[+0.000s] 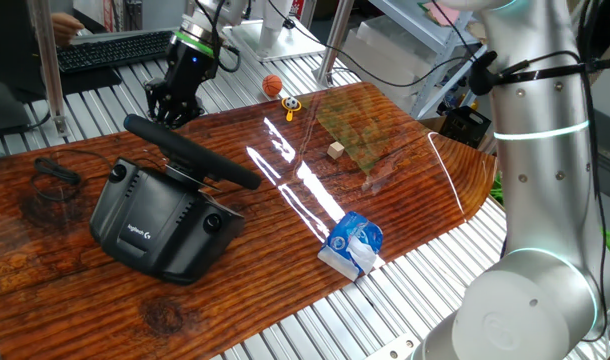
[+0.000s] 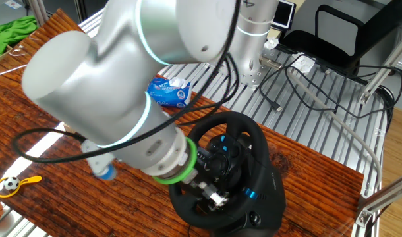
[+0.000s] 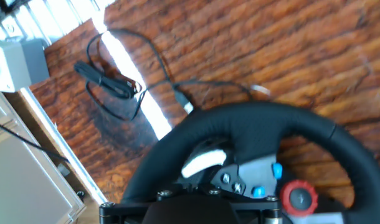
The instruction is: Rotate the steering wheel 90 degrees clockwise
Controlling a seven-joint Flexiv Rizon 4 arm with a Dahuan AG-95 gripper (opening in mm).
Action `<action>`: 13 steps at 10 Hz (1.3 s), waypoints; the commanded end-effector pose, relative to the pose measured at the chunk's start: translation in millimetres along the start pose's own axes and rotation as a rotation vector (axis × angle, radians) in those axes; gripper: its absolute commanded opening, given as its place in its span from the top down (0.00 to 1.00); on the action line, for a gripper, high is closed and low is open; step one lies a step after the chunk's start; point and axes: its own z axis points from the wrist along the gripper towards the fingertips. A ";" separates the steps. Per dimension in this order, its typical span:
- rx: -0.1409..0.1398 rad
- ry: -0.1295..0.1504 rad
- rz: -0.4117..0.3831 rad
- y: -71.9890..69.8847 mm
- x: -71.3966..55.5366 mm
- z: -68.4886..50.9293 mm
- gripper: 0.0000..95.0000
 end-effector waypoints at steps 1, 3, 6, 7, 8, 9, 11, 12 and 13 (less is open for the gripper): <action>-0.012 0.022 -0.020 -2.0 10.4 6.2 1.00; -0.020 0.060 -0.049 -2.1 17.9 5.8 1.00; -0.033 0.072 -0.057 -3.4 29.9 -3.9 1.00; -0.028 0.071 -0.061 -4.7 36.5 -9.8 1.00; -0.017 0.065 -0.070 -7.1 42.1 -14.9 1.00; 0.007 0.056 -0.071 -6.2 45.9 -18.8 1.00; 0.116 0.003 -0.128 -4.8 51.3 -22.8 1.00; 0.152 -0.018 -0.150 -4.4 52.7 -24.5 1.00; 0.191 -0.054 -0.178 -4.5 53.6 -27.8 1.00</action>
